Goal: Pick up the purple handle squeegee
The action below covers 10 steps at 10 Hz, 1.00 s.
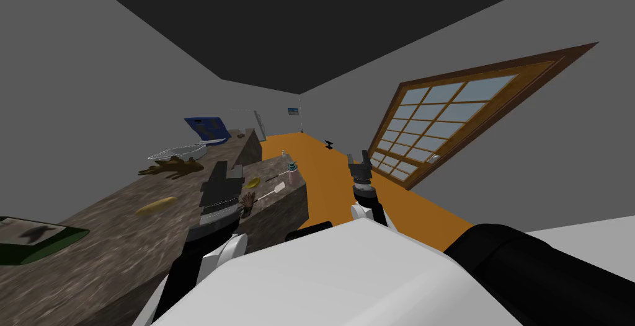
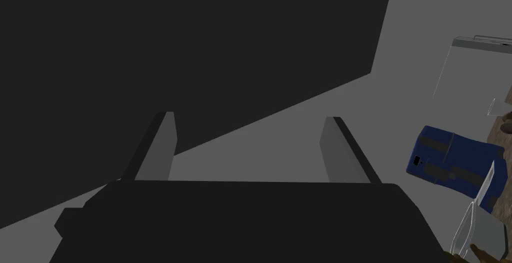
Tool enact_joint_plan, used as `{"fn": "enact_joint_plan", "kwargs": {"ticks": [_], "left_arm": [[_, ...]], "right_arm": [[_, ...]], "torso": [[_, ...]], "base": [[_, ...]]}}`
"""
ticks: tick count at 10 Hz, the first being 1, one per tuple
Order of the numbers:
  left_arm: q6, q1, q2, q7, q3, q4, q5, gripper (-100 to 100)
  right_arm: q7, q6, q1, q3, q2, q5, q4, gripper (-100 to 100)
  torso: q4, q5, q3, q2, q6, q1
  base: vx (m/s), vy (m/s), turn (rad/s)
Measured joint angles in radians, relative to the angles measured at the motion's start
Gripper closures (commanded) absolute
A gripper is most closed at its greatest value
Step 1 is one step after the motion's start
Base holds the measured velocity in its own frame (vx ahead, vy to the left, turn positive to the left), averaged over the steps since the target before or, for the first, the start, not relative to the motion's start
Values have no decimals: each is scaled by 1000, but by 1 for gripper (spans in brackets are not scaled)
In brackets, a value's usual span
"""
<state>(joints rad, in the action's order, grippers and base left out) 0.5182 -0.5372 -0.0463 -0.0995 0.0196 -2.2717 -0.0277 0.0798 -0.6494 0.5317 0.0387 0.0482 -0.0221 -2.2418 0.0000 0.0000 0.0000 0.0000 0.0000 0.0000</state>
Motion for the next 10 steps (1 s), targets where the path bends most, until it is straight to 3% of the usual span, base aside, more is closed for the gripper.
{"fn": "enact_joint_plan", "kwargs": {"ticks": [4, 6, 10], "left_arm": [[-99, 83, -48, -10, -6, 55, -24, -100], [-155, 150, -79, -18, -2, 116, -41, -100], [-255, 221, -120, -34, -2, 167, -65, -100]], "right_arm": [[0, 0, 0, 0, 0, 0, 0, 0], [0, 0, 0, 0, 0, 0, 0, 0], [0, 0, 0, 0, 0, 0, 0, 0]], "torso": [[0, 0, 0, 0, 0, 1], [0, 0, 0, -1, 0, 1], [0, 0, 0, 0, 0, 1]], "base": [[-11, 6, -51], [0, 12, -31], [-5, 6, -45]]}}
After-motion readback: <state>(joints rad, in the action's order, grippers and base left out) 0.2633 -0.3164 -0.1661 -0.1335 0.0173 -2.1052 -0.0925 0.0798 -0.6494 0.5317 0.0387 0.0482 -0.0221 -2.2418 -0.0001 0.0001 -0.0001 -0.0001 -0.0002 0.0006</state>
